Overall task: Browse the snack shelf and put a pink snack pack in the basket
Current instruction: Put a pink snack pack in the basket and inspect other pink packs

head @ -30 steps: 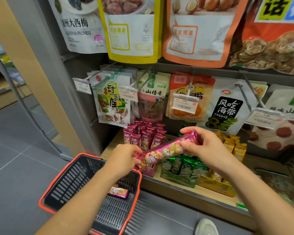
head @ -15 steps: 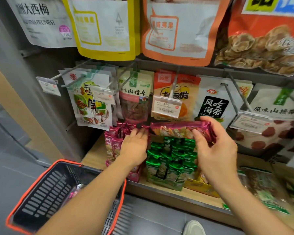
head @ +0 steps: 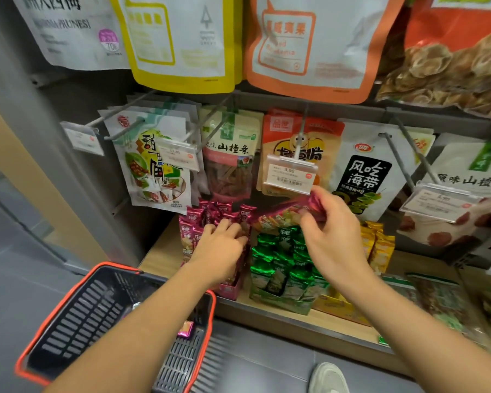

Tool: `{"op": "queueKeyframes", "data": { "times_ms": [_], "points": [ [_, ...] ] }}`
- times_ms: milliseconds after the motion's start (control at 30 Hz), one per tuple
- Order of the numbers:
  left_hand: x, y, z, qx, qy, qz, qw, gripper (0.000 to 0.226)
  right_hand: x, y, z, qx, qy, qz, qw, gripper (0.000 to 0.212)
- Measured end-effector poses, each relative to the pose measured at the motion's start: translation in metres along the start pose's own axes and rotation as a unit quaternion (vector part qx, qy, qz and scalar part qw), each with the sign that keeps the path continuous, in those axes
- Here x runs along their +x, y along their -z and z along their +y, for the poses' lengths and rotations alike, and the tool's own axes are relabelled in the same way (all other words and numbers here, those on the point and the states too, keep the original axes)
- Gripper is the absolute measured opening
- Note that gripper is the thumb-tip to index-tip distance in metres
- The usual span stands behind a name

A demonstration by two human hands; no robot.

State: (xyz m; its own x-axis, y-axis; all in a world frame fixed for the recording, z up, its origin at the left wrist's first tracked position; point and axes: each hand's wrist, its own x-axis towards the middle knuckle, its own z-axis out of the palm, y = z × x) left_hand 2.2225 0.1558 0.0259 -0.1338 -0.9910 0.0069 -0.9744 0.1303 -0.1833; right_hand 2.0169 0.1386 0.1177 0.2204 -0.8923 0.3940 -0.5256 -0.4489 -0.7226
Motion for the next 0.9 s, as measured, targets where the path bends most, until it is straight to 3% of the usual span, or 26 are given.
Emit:
{"op": "queueKeyframes", "data": {
  "times_ms": [300,400,567,767,900],
  "points": [
    [-0.018,-0.003,-0.013,-0.145,0.008,-0.015,0.989,0.060,0.025,-0.075,0.001,-0.066,-0.018,-0.111,0.992,0.026],
    [-0.017,-0.007,-0.013,-0.213,0.025,0.006,0.977,0.059,0.033,-0.097,0.008,-0.101,-0.071,-0.139,0.982,0.031],
    [-0.016,-0.009,-0.010,-0.306,0.074,0.034,0.949,0.078,0.056,-0.111,0.014,-0.080,-0.062,-0.162,0.982,0.030],
    [-0.012,-0.012,-0.008,-0.300,0.077,0.050,0.950,0.078,0.051,-0.125,0.026,-0.084,-0.055,-0.155,0.983,0.024],
    [-0.013,-0.011,-0.006,-0.265,0.086,0.054,0.959,0.102,0.043,-0.130,0.037,-0.154,-0.044,-0.265,0.951,0.028]
  ]
}}
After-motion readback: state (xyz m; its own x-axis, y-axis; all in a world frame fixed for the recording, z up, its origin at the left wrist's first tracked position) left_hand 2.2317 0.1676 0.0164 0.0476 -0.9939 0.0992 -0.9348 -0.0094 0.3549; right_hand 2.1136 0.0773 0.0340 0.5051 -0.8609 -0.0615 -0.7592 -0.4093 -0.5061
